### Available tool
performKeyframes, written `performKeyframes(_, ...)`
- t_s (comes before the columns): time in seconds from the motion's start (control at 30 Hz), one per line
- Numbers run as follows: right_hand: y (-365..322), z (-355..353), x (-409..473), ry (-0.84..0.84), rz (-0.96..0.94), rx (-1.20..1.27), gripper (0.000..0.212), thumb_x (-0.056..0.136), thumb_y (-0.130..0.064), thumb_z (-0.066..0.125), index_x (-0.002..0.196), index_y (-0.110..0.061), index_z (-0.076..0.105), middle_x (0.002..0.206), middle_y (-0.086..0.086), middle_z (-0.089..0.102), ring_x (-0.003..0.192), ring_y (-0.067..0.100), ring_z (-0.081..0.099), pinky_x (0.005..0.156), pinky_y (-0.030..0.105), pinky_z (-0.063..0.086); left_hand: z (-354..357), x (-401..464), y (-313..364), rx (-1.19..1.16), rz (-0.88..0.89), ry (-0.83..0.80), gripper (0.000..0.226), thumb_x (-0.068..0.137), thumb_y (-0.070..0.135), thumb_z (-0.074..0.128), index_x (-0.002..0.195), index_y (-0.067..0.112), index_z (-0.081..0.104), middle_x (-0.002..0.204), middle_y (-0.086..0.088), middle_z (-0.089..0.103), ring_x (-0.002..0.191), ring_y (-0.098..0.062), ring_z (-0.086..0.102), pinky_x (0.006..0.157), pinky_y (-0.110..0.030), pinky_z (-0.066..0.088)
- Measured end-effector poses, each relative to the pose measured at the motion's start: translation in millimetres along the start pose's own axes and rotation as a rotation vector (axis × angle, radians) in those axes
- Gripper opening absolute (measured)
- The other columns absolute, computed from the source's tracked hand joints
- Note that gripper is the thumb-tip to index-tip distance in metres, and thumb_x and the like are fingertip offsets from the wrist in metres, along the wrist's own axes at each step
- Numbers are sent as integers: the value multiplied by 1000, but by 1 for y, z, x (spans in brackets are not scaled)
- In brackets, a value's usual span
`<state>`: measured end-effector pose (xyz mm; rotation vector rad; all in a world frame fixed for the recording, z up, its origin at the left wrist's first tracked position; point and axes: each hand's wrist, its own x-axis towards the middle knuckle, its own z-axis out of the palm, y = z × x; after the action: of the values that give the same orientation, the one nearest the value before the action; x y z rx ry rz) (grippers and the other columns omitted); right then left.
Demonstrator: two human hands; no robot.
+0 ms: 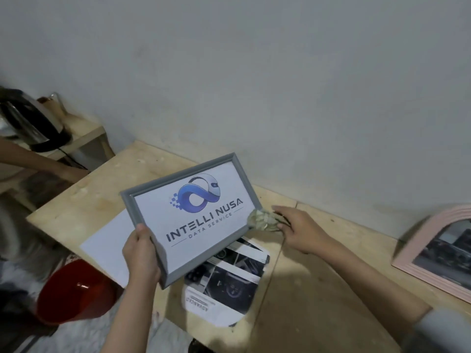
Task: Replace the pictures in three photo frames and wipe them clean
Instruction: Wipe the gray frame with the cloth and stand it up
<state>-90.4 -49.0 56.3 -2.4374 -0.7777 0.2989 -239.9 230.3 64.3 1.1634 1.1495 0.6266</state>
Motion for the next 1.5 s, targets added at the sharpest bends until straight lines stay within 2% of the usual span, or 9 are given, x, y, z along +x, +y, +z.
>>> performKeyframes(0.23,11,38,107,114,147,-123,46,77,4,57,119,-14,64,114,9,68,105,29,61,79,31,46,-19,86,23,90,69,-19,21,99,29,45,98,10,54,103,-10,55,94,-23,51,86,-35,41)
performKeyframes(0.43,30,78,174,143,179,-287,38,73,-3,58,104,-25,66,95,5,71,86,33,64,66,34,48,-19,134,27,118,12,-108,24,99,27,46,98,7,59,98,-13,60,85,-26,55,80,-35,43)
performKeyframes(0.6,41,105,189,28,335,-269,46,83,-2,46,123,-24,56,114,7,65,103,31,59,75,33,45,-16,158,22,132,-60,-168,24,98,28,47,84,15,62,90,-8,65,88,-30,61,88,-43,48)
performKeyframes(0.77,44,95,186,-126,346,-153,56,78,-7,53,131,-23,43,120,11,57,107,34,55,84,40,48,-5,166,23,123,-78,-243,26,99,25,45,84,14,62,88,-7,66,82,-28,61,87,-42,48)
performKeyframes(0.93,21,75,163,235,408,150,33,91,-10,49,124,-11,55,118,9,63,104,24,58,86,22,39,15,166,26,82,-75,-349,27,100,25,43,86,13,64,90,-7,67,84,-27,63,88,-41,48)
performKeyframes(1.07,-2,55,130,339,516,500,24,98,-23,46,117,-16,58,97,4,68,83,16,64,77,33,54,41,152,26,50,-65,-489,29,99,25,43,86,13,66,95,-10,69,91,-29,64,89,-43,48)
performKeyframes(1.13,-7,41,106,397,505,494,22,97,-23,48,116,-17,57,89,1,67,78,16,64,69,28,51,59,138,25,43,-40,-558,27,98,22,44,82,13,64,92,-10,67,90,-27,61,88,-43,46)
performKeyframes(1.3,13,4,42,563,585,335,30,93,-14,53,123,-11,52,96,4,62,84,18,57,73,28,43,104,86,17,89,81,-662,29,98,14,45,71,18,52,75,-3,56,74,-18,49,68,-31,39)
performKeyframes(1.5,58,-34,-38,744,733,267,31,94,-11,50,125,-7,48,105,10,63,87,20,55,74,27,39,162,18,-1,340,319,-872,25,98,14,46,78,12,61,77,-1,61,70,-11,51,65,-28,39)
